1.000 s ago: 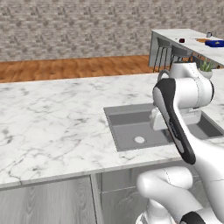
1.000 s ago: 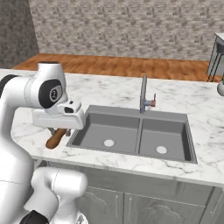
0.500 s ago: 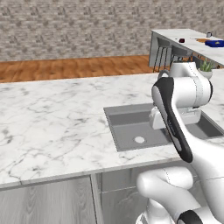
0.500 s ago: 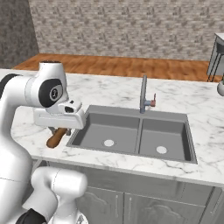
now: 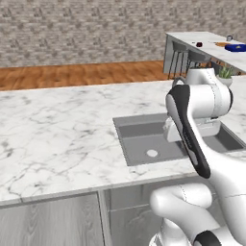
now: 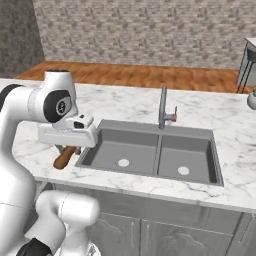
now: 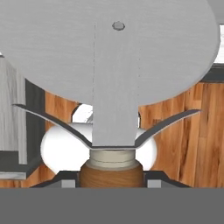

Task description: Take the pizza cutter from the drawer on the left and place it on the dining counter for cutting.

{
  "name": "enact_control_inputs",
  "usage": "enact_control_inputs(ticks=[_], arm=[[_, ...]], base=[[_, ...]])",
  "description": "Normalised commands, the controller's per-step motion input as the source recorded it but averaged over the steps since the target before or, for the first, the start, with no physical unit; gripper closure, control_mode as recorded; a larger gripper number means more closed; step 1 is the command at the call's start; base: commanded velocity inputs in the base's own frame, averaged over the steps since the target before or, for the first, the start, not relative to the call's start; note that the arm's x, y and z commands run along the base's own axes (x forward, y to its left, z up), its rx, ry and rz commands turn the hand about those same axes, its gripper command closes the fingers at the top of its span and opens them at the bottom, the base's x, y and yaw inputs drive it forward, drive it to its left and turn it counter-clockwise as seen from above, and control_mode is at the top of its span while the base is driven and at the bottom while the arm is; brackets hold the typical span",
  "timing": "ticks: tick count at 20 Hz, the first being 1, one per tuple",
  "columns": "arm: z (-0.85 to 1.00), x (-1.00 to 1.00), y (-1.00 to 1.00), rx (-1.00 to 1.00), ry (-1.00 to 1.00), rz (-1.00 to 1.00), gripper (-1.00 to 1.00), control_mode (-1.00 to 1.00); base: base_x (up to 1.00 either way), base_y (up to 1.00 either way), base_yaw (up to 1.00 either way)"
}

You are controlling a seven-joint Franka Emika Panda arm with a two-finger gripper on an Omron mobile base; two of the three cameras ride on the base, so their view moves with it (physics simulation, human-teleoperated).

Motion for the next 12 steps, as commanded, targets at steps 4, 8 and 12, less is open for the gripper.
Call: enact_control_inputs(ticks=[4,8,12], arm=[[0.0,0.0,0.0,0.0,0.0,0.0,1.0,1.0],[0.0,0.0,0.0,0.0,0.0,0.0,1.0,1.0],[0.0,0.0,0.0,0.0,0.0,0.0,1.0,1.0]], base=[[-0.48,-0.87,0.0],[-0.32,-1.0,-0.04],[-0.04,-1.0,-0.1]])
